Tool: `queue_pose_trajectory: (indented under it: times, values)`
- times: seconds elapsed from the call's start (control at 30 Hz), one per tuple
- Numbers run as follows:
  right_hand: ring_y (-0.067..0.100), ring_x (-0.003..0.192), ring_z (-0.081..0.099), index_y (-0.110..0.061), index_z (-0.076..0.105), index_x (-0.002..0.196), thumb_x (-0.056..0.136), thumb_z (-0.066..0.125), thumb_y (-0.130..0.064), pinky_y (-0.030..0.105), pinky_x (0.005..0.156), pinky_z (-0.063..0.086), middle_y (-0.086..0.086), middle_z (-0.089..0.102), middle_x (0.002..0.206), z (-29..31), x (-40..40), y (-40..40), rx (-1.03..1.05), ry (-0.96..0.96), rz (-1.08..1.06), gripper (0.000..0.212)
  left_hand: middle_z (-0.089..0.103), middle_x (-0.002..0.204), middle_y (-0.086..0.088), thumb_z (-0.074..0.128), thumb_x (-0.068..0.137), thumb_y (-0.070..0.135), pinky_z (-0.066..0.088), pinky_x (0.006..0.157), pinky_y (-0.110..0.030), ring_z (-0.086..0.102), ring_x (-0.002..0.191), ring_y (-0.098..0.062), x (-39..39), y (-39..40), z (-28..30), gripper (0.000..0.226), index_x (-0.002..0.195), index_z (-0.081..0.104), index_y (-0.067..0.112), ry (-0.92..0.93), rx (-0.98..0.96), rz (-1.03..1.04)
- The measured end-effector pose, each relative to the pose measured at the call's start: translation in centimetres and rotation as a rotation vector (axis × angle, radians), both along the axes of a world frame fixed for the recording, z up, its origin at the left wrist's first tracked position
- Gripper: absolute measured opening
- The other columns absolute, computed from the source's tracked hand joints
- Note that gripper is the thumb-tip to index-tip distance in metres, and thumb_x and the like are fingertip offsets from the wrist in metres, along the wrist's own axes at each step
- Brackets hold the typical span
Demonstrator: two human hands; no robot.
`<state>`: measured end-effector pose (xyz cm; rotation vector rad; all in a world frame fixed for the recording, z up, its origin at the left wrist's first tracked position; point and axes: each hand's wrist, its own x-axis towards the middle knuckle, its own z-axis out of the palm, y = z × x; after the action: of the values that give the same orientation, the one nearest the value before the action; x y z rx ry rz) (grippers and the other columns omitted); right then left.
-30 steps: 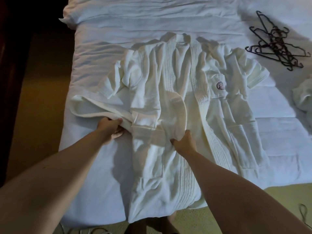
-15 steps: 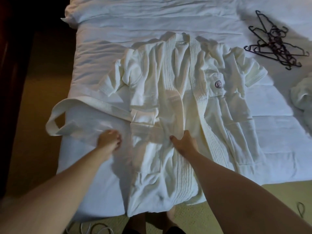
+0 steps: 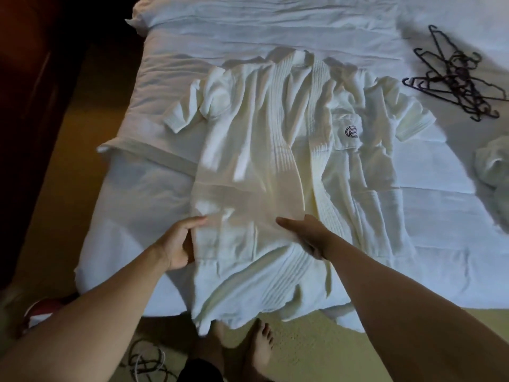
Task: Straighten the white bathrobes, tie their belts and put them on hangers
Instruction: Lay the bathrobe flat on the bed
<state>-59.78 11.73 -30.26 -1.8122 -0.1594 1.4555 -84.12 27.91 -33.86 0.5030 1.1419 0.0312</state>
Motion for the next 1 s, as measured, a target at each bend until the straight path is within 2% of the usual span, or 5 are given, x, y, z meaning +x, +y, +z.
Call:
queue_pose_trajectory:
  times: [0.23, 0.6, 0.73, 0.9, 1.0]
  values:
    - [0.023, 0.096, 0.069, -0.020, 0.067, 0.115, 0.080, 0.082, -0.048, 0.037, 0.073, 0.060, 0.011, 0.074, 0.107, -2.9, -1.8, -4.7, -0.194, 0.095, 0.250, 0.048, 0.074, 0.108, -0.017, 0.040, 0.107, 0.033, 0.054, 0.078, -0.043, 0.071, 0.089, -0.031, -1.8, -4.3, -1.2, 0.038, 0.124, 0.068, 0.013, 0.177, -0.003, -0.146]
    - [0.033, 0.099, 0.065, -0.004, 0.064, 0.125, 0.094, 0.067, -0.032, 0.045, 0.087, 0.056, 0.012, 0.068, 0.110, -3.7, -0.5, -9.9, -0.190, -0.482, 0.016, 0.042, 0.073, 0.102, -0.019, 0.067, 0.095, 0.029, 0.056, 0.078, -0.040, 0.071, 0.090, -0.033, -4.3, -4.9, -0.2, 0.029, 0.108, 0.068, 0.003, 0.244, 0.427, -0.008]
    - [0.028, 0.096, 0.064, -0.004, 0.064, 0.121, 0.094, 0.068, -0.042, 0.039, 0.081, 0.053, 0.008, 0.066, 0.105, -4.6, -1.6, -12.0, -0.223, -0.447, 0.086, 0.047, 0.064, 0.086, -0.007, 0.064, 0.097, 0.040, 0.045, 0.059, -0.032, 0.064, 0.084, -0.030, -4.5, -6.1, -1.1, 0.035, 0.097, 0.063, 0.005, 0.554, 0.802, -0.225]
    - [0.027, 0.097, 0.073, -0.006, 0.067, 0.117, 0.082, 0.084, -0.021, 0.040, 0.084, 0.061, 0.013, 0.074, 0.113, -4.5, -3.0, -13.1, -0.068, -0.012, 0.030, 0.042, 0.070, 0.103, -0.005, 0.072, 0.092, 0.030, 0.058, 0.073, -0.041, 0.068, 0.094, -0.027, -6.9, -6.2, -1.0, 0.026, 0.113, 0.066, 0.016, 0.296, 0.567, -0.441]
    - [0.026, 0.088, 0.071, -0.009, 0.068, 0.110, 0.082, 0.083, -0.019, 0.043, 0.076, 0.062, 0.010, 0.073, 0.103, -4.6, -4.0, -12.8, -0.102, -0.277, -0.118, 0.033, 0.069, 0.099, -0.009, 0.069, 0.094, 0.037, 0.053, 0.073, -0.041, 0.065, 0.092, -0.031, -7.1, -6.5, -1.7, 0.029, 0.104, 0.065, 0.010, 0.515, 0.780, -0.263]
